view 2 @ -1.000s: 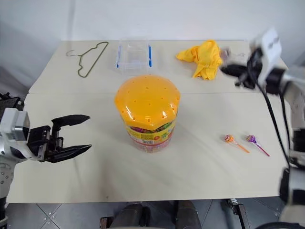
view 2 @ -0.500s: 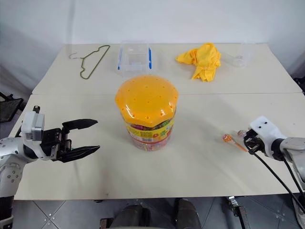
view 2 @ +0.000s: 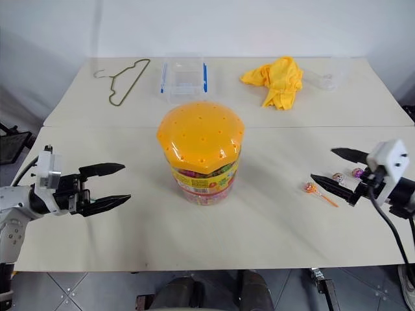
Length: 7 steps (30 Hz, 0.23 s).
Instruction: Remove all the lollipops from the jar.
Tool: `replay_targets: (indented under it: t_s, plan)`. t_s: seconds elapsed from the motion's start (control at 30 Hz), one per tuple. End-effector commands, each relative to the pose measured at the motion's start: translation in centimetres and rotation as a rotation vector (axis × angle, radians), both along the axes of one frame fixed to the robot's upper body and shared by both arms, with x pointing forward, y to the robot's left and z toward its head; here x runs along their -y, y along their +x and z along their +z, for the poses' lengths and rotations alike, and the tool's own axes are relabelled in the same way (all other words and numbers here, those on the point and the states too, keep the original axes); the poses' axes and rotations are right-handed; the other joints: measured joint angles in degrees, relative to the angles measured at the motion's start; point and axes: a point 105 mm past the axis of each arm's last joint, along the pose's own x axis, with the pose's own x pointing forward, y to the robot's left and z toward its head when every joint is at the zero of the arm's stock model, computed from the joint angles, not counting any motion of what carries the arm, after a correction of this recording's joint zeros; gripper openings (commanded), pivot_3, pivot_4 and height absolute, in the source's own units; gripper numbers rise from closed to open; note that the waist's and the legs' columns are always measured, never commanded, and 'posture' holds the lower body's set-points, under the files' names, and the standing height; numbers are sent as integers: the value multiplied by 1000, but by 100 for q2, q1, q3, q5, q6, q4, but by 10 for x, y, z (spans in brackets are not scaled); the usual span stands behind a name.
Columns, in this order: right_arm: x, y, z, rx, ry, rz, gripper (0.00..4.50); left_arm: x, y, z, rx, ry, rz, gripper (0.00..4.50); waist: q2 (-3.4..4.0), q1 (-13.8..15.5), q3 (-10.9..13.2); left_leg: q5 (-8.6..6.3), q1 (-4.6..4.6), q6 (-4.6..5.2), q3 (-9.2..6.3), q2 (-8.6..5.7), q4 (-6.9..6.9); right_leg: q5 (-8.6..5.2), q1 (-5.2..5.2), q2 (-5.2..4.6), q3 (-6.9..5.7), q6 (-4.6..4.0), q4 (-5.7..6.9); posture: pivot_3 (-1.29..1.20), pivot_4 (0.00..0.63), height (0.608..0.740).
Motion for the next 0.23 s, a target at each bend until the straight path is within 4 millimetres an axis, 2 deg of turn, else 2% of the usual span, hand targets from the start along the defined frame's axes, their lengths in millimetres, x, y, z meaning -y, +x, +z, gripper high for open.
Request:
replay_targets:
  t_s: [0.03,0.13,0.23]
  plan:
    - [-32,-20,7,58,-5,160,4454,-13,-6,5,63,53,54,4500,0,7,0,-1,0,-1,-4,2,0,0,0,-1,-1,-1,-1,0,150,740]
    - [-59,-35,-12,60,-59,282,4454,-24,-13,-3,71,96,109,4500,-1,18,-1,-4,0,-6,-11,5,0,-1,2,-2,-4,-3,-2,0,150,740]
    - [-73,-42,-33,57,-77,334,4454,-32,-23,-11,74,103,143,4500,-1,24,-1,-5,1,-5,-11,1,1,-1,3,-7,-3,-4,-1,0,150,740]
